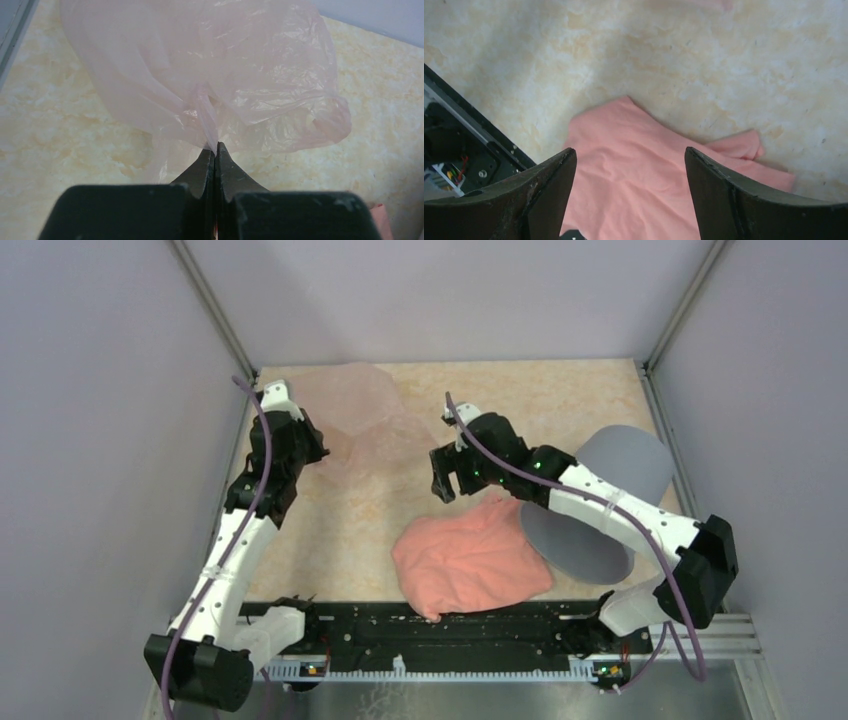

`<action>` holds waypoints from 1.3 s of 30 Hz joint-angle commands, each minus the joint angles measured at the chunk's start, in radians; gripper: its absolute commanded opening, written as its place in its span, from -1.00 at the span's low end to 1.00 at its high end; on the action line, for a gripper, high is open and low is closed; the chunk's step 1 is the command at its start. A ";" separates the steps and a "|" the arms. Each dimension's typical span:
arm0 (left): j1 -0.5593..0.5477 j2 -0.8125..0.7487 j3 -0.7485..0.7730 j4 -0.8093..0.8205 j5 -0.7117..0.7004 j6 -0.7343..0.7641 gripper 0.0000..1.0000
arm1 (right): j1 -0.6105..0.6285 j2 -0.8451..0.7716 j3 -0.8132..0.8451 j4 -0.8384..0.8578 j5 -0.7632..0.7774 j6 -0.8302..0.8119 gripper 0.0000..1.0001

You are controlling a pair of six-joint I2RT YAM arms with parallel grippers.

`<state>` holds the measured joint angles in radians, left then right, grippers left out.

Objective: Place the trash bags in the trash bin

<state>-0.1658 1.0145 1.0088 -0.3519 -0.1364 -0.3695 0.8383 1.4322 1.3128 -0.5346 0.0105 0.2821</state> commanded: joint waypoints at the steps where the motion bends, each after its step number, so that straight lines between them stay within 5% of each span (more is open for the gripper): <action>1: 0.006 -0.004 -0.021 0.055 -0.025 -0.006 -1.00 | 0.054 -0.065 -0.115 0.070 0.029 0.046 0.59; 11: 0.009 0.002 -0.041 0.068 0.003 -0.010 -1.00 | 0.166 -0.016 -0.316 0.164 0.101 0.131 0.69; 14: 0.009 0.003 -0.042 0.067 0.010 -0.007 -1.00 | 0.184 0.009 -0.355 0.189 0.114 0.160 0.96; 25: 0.009 0.007 -0.045 0.074 0.030 -0.003 -1.00 | 0.277 0.082 -0.468 0.193 0.178 0.311 0.97; 33: 0.012 -0.005 -0.049 0.076 0.038 0.000 -1.00 | 0.265 0.327 -0.357 0.200 0.222 0.305 0.97; 39: 0.017 -0.018 -0.049 0.076 0.041 0.009 -1.00 | 0.135 0.484 -0.226 0.202 0.238 0.274 0.97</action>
<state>-0.1558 1.0191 0.9699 -0.3359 -0.1036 -0.3702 1.0771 1.7748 1.0672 -0.3573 0.2657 0.5575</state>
